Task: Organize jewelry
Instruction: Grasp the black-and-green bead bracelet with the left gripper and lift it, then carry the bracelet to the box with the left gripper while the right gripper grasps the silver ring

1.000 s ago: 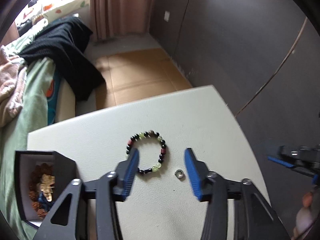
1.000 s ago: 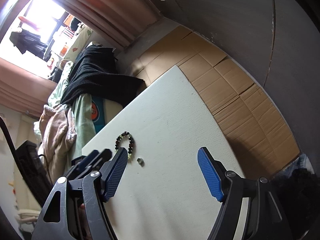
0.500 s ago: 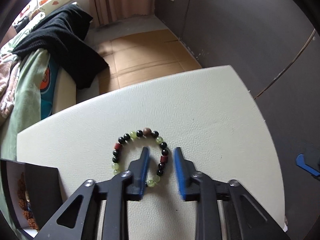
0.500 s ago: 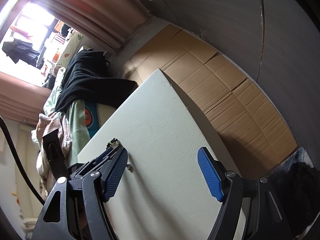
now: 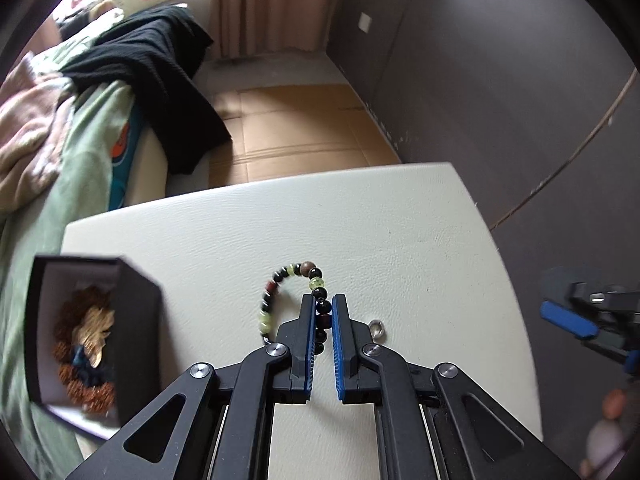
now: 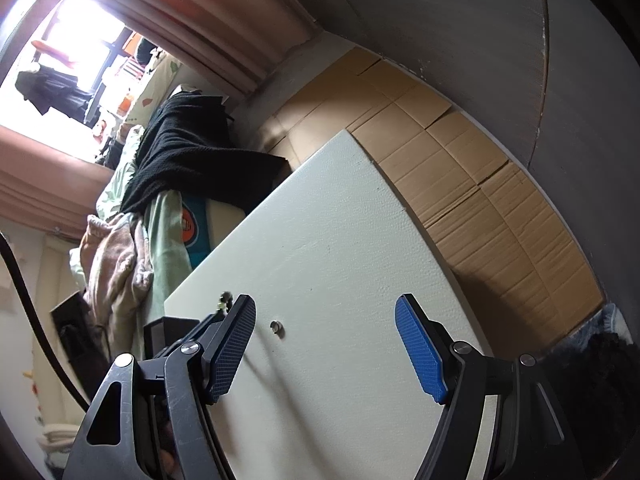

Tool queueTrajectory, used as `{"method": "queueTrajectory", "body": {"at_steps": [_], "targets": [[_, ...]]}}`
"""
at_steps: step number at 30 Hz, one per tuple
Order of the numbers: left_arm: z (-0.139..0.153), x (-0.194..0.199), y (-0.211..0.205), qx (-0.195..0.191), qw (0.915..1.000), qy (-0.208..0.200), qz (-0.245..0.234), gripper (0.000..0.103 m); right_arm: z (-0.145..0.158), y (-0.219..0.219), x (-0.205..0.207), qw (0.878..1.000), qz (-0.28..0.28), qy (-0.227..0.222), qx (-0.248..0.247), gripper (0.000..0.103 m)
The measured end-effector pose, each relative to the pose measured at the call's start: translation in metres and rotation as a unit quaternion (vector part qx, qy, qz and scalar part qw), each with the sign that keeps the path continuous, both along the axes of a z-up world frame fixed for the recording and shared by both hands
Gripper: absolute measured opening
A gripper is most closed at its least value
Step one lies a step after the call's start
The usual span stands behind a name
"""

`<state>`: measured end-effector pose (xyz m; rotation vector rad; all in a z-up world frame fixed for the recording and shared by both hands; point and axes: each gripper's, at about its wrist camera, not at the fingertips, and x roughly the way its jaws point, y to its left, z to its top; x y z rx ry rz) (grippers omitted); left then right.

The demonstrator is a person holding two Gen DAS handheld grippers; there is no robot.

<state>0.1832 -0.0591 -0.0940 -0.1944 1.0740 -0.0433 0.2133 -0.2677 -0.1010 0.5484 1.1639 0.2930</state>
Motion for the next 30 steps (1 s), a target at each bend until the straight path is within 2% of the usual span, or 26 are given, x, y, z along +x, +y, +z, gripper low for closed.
{"method": "queueTrajectory", "body": {"at_steps": [8,12,15,19,30], "targets": [[0.010,-0.021,0.036,-0.042,0.9981,-0.026,0.035,0.008,-0.005,0.038,0.001,0.999,0.026,-0.003,-0.020,0.071],[0.022,-0.024,0.051,-0.052,0.9970,-0.044,0.038,0.008,-0.012,0.063,0.000,0.998,0.050,0.000,-0.039,0.058],[0.030,-0.027,0.064,-0.067,0.9951,-0.058,0.044,0.007,-0.016,0.080,0.000,0.996,0.061,-0.001,-0.061,0.053],[0.036,-0.030,0.080,-0.086,0.9927,-0.066,0.052,0.008,-0.023,0.097,0.001,0.993,0.082,-0.002,-0.085,0.036],[0.042,-0.040,0.114,-0.126,0.9859,-0.080,0.076,0.007,-0.030,0.126,0.001,0.980,0.097,-0.021,-0.170,0.034]]}}
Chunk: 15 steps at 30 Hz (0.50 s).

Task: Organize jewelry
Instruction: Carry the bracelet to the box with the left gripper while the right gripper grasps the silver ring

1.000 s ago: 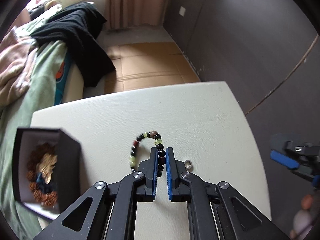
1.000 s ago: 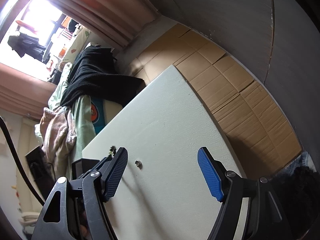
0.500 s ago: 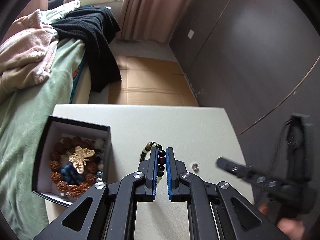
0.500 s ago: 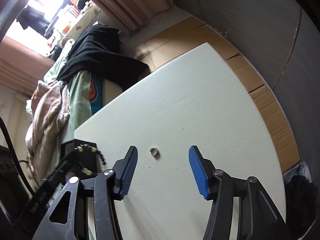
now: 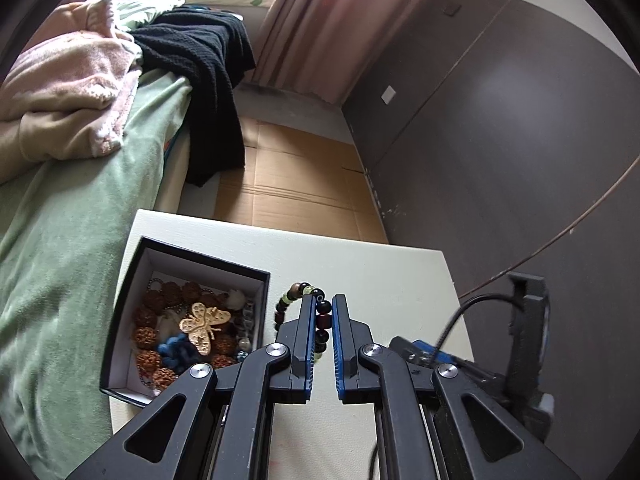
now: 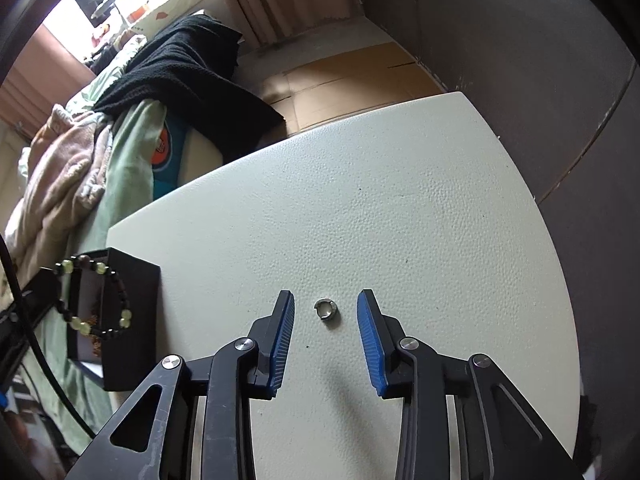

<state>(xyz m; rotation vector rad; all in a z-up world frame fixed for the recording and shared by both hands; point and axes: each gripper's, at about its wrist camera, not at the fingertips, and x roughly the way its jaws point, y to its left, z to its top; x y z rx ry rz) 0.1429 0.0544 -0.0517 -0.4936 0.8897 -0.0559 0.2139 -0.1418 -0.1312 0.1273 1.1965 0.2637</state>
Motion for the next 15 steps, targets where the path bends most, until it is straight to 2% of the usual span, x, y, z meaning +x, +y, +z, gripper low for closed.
{"method": "queueTrajectory", "body": {"at_steps": [3,8,10,12,15], "targets": [[0.004,-0.003,0.007,-0.007,0.9999,-0.007,0.005,0.007,-0.006,0.007,0.001,1.000,0.005,0.001,-0.022,0.026],[0.019,-0.016,0.018,-0.009,0.9994,-0.028,0.018,0.007,-0.010,0.023,-0.001,0.996,0.023,-0.019,-0.084,0.023],[0.028,-0.022,0.024,-0.006,0.9989,-0.038,0.026,0.007,-0.010,0.026,-0.002,0.994,0.030,-0.026,-0.101,0.015],[0.032,-0.026,0.029,0.001,0.9987,-0.041,0.031,0.008,-0.009,0.026,-0.003,0.994,0.036,-0.024,-0.100,0.014],[0.035,-0.031,0.038,0.009,0.9983,-0.041,0.040,0.008,-0.005,0.021,-0.006,0.996,0.038,-0.017,-0.074,0.014]]}}
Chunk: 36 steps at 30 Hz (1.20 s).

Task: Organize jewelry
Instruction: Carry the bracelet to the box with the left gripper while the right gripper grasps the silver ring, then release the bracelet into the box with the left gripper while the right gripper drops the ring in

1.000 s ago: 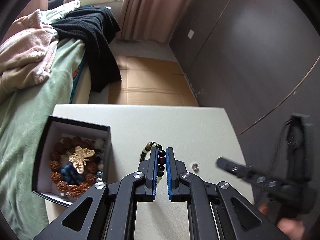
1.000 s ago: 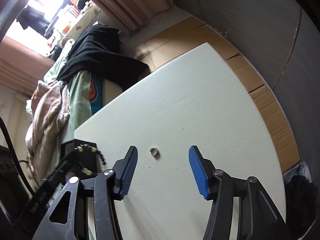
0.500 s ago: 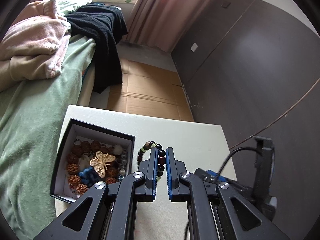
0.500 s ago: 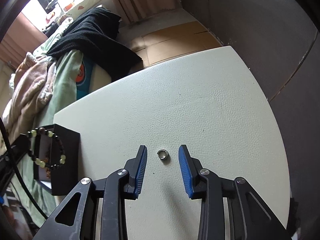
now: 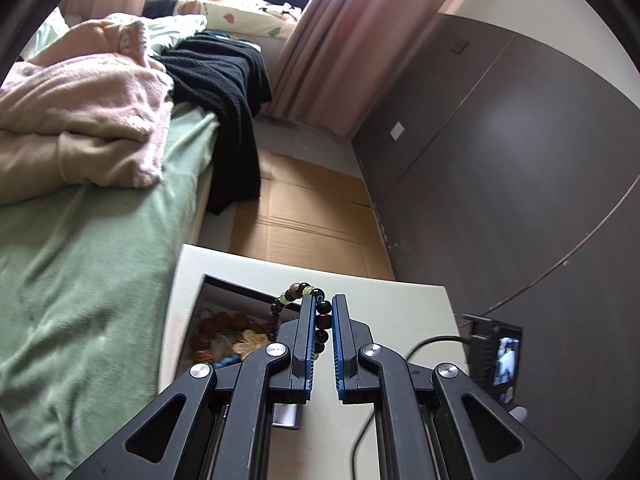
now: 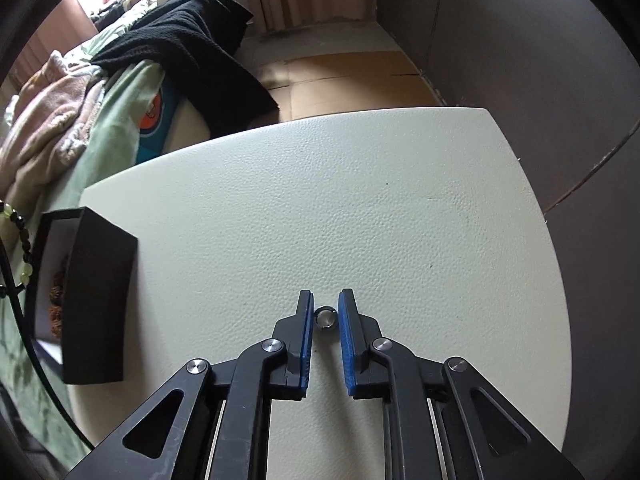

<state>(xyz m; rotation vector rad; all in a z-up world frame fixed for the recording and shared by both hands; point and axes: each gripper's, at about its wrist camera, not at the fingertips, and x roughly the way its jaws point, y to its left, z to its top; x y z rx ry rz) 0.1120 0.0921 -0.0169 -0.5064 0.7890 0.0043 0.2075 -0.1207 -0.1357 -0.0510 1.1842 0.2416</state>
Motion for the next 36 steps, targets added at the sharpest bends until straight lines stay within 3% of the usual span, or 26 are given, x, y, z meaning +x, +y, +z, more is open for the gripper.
{"method": "queueTrajectory", "body": {"at_steps": [10,15,19,21,23,25,36], "targets": [[-0.016,0.003,0.022,0.009,0.9991,0.039,0.013,0.008,0.039,-0.005,-0.021,0.996,0.016,-0.039,0.077,0.014],[-0.031,0.008,0.034,-0.024,0.9972,0.070,0.008,0.010,0.052,0.002,-0.031,0.993,0.031,-0.051,0.104,0.014],[-0.033,0.007,0.041,-0.029,0.9965,0.076,0.016,0.011,0.061,0.009,-0.038,0.988,0.045,-0.054,0.136,0.014],[-0.032,0.005,0.045,-0.037,0.9963,0.073,0.024,0.021,0.066,0.012,-0.041,0.985,0.049,-0.059,0.153,0.014],[-0.029,0.001,0.049,-0.042,0.9963,0.067,0.034,0.049,0.070,0.021,-0.041,0.981,0.054,-0.061,0.173,0.014],[-0.025,-0.002,0.053,-0.040,0.9965,0.058,0.046,0.062,0.074,0.026,-0.045,0.977,0.062,-0.062,0.192,0.014],[-0.024,-0.015,0.086,-0.060,0.9924,0.055,0.092,0.064,0.075,0.070,-0.057,0.959,0.100,-0.051,0.261,0.014]]}}
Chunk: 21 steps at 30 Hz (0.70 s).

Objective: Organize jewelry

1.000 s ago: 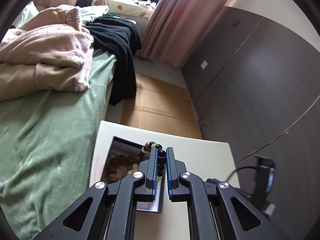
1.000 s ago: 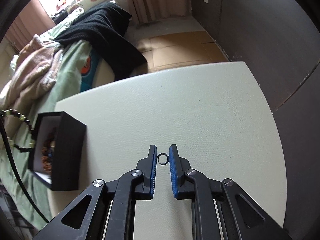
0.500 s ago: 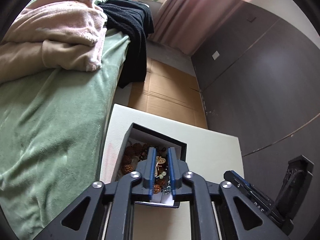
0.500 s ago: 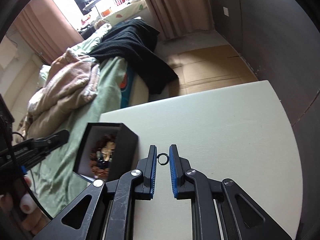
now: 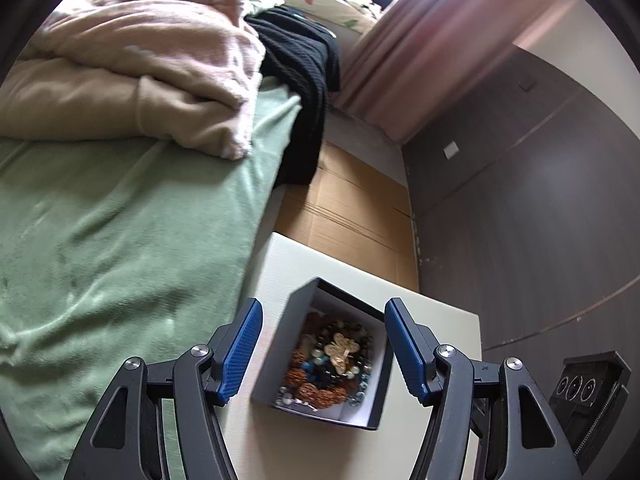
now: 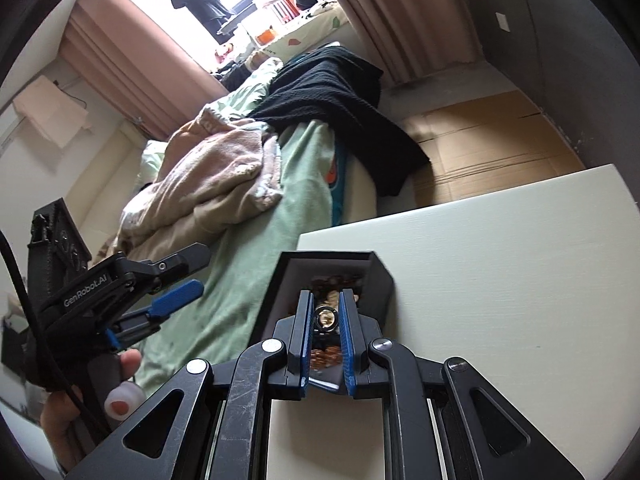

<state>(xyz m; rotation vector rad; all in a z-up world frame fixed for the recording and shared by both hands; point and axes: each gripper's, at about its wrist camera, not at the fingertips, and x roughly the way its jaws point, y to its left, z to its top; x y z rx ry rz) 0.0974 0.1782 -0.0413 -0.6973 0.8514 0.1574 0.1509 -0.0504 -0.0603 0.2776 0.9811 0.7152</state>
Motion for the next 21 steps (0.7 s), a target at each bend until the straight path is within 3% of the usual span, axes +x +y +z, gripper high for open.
{"method": "queueTrajectory", "body": {"at_steps": [5,6,7,9,21], "targets": [[-0.002,-0.001,0.007,-0.002,1.0000,0.003,0.005,0.064,-0.004,0.012,0.002,0.999,0.023,0.012,0.027,0.016],[-0.002,-0.001,0.007,-0.002,1.0000,0.003,0.004,0.064,-0.005,0.015,0.003,0.999,0.030,0.019,0.026,0.029],[-0.002,-0.001,0.006,0.000,1.0000,0.003,0.003,0.064,-0.006,0.016,0.004,0.999,0.035,0.026,0.025,0.048],[-0.001,0.000,0.004,0.001,1.0000,0.002,0.000,0.064,-0.004,0.009,0.002,0.999,0.023,0.018,0.032,0.062],[0.007,0.002,-0.038,0.032,0.9989,-0.011,-0.032,0.064,0.008,-0.053,0.002,0.998,-0.049,0.021,0.016,0.064]]}}
